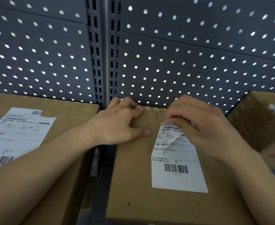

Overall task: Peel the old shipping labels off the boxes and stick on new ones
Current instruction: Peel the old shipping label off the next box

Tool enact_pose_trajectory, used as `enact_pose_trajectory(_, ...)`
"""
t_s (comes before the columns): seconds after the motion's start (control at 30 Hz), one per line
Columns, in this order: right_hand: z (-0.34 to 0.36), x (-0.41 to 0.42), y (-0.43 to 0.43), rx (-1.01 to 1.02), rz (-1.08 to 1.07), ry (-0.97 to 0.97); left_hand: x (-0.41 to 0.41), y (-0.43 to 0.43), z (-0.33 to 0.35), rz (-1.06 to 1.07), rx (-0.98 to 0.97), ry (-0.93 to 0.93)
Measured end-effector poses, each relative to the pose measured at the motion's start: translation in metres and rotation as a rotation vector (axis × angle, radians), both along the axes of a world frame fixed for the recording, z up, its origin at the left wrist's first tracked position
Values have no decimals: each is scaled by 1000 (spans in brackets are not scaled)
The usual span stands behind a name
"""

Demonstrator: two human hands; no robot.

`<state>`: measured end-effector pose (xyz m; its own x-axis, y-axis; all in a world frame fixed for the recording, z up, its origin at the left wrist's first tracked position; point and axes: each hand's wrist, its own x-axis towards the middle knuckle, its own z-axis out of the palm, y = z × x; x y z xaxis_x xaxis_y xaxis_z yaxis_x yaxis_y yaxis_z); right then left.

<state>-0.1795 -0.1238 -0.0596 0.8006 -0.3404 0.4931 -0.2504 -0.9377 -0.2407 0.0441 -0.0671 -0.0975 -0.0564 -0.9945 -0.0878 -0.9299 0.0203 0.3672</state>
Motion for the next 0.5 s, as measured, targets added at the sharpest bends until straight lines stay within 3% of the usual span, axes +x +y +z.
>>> enact_pose_trajectory(0.5, 12, -8, 17, 76, 13, -116, 0, 1, -1, -14, -6, 5)
